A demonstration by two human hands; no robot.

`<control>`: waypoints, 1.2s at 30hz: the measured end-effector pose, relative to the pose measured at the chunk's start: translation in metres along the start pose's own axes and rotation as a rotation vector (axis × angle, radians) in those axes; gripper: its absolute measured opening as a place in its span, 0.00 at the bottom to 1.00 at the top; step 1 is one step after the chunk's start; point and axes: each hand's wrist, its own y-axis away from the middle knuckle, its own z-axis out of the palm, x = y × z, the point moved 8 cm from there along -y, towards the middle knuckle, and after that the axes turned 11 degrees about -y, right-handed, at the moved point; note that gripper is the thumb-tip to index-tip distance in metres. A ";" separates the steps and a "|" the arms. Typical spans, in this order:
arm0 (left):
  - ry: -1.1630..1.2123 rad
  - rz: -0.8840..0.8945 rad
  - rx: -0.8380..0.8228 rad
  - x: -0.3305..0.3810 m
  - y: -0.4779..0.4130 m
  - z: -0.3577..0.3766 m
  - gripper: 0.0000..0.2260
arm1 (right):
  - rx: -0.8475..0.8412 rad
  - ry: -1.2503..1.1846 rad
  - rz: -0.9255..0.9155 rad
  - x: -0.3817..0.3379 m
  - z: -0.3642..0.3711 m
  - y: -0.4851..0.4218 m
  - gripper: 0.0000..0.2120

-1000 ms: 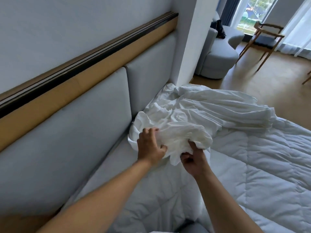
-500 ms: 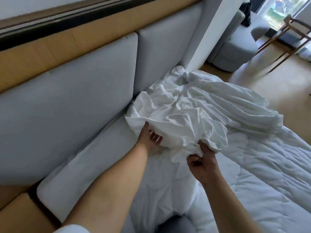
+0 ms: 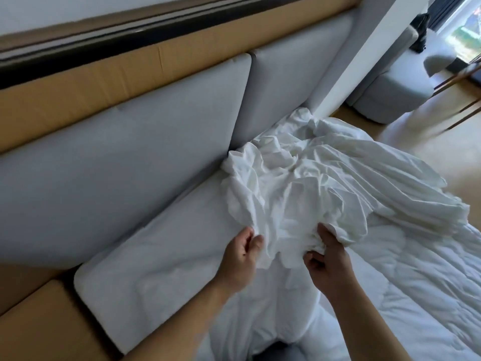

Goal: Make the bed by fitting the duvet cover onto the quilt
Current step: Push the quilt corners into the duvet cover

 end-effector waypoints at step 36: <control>1.037 -0.416 0.501 -0.116 -0.086 -0.169 0.14 | -0.226 0.266 -0.027 -0.005 -0.002 -0.028 0.14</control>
